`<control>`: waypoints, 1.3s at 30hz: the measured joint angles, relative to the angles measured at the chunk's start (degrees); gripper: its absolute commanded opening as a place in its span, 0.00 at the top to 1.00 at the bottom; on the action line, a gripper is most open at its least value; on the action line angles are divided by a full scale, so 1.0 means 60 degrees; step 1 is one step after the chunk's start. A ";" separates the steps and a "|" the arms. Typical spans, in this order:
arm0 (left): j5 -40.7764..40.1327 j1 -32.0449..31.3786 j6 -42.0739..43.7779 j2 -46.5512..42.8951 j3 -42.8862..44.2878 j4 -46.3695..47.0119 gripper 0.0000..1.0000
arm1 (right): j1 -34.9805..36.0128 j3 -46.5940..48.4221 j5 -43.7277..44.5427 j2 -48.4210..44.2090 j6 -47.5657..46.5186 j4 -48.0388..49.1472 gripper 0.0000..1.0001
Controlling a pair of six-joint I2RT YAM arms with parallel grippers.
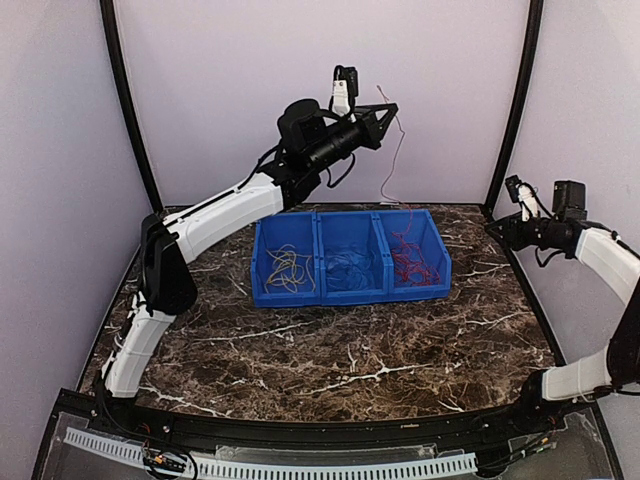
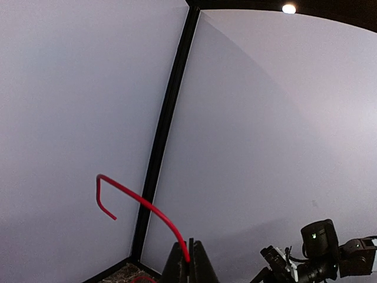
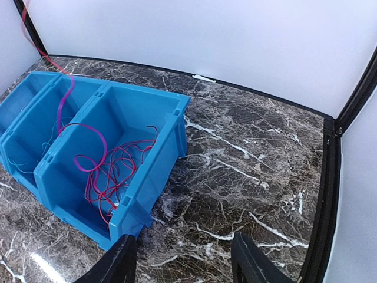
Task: Untangle the cables
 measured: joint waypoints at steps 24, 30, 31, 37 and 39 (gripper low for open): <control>0.0670 -0.0299 -0.2481 0.0900 -0.2288 -0.1730 0.64 | -0.0022 -0.0015 -0.0546 0.0295 -0.0036 0.0073 0.43; 0.0015 -0.0273 -0.2441 0.1257 -0.2014 -0.3442 0.27 | -0.0022 -0.0015 -0.0576 0.0302 -0.0051 0.0073 0.43; -0.0117 -0.0270 -0.2339 0.1246 -0.1953 -0.3716 0.25 | -0.0022 -0.0015 -0.0576 0.0302 -0.0051 0.0073 0.43; -0.0841 -0.0233 -0.1443 0.0404 -0.2430 -0.5122 0.12 | -0.0022 -0.0015 -0.0594 0.0302 -0.0080 0.0069 0.42; -0.1024 -0.0233 -0.0987 -0.0262 -0.3075 -0.5388 0.04 | -0.0022 -0.0015 -0.0601 0.0302 -0.0087 0.0073 0.40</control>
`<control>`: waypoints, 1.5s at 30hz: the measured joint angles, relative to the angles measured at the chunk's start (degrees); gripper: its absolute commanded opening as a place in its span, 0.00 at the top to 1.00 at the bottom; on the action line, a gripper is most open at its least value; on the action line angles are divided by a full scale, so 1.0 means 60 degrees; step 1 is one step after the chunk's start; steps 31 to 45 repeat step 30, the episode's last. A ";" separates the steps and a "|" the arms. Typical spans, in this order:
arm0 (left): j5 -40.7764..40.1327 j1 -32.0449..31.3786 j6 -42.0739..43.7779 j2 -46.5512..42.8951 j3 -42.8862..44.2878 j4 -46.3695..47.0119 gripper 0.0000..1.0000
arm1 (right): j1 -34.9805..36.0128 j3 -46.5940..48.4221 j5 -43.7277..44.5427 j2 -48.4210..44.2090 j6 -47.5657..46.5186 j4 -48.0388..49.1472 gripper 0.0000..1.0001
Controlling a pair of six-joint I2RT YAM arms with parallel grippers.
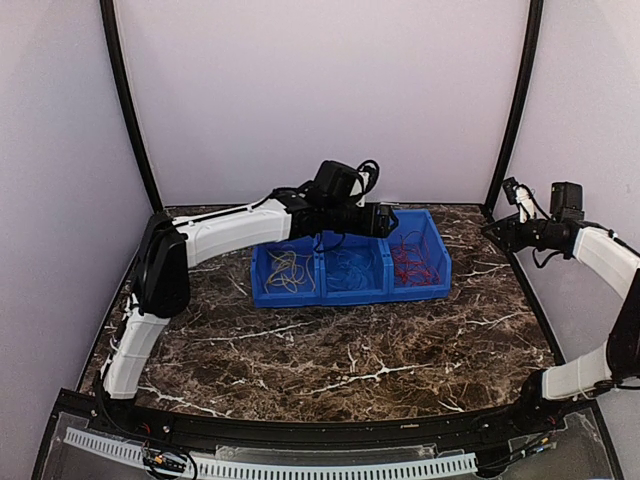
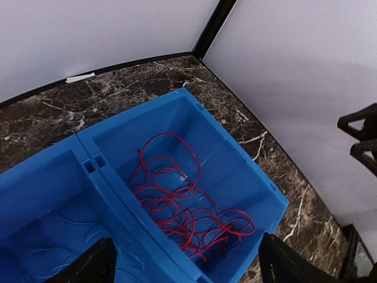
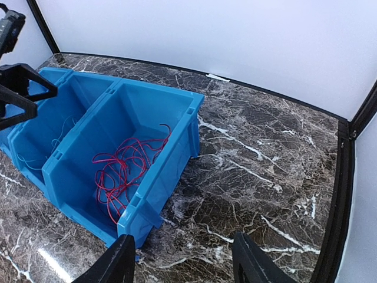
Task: Untangle the cables
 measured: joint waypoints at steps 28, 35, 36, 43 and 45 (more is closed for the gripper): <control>-0.4972 0.1370 0.1395 -0.9697 -1.0240 -0.0758 0.01 | 0.2331 0.2211 0.1934 -0.0131 0.0732 -0.0699 0.02; -0.5242 0.1490 0.1366 -1.0247 -1.0240 -0.0736 0.01 | 0.2867 0.2583 0.2087 -0.0160 0.1038 -0.0641 0.02; -0.5242 0.1490 0.1366 -1.0247 -1.0240 -0.0736 0.01 | 0.2867 0.2583 0.2087 -0.0160 0.1038 -0.0641 0.02; -0.5242 0.1490 0.1366 -1.0247 -1.0240 -0.0736 0.01 | 0.2867 0.2583 0.2087 -0.0160 0.1038 -0.0641 0.02; -0.5242 0.1490 0.1366 -1.0247 -1.0240 -0.0736 0.01 | 0.2867 0.2583 0.2087 -0.0160 0.1038 -0.0641 0.02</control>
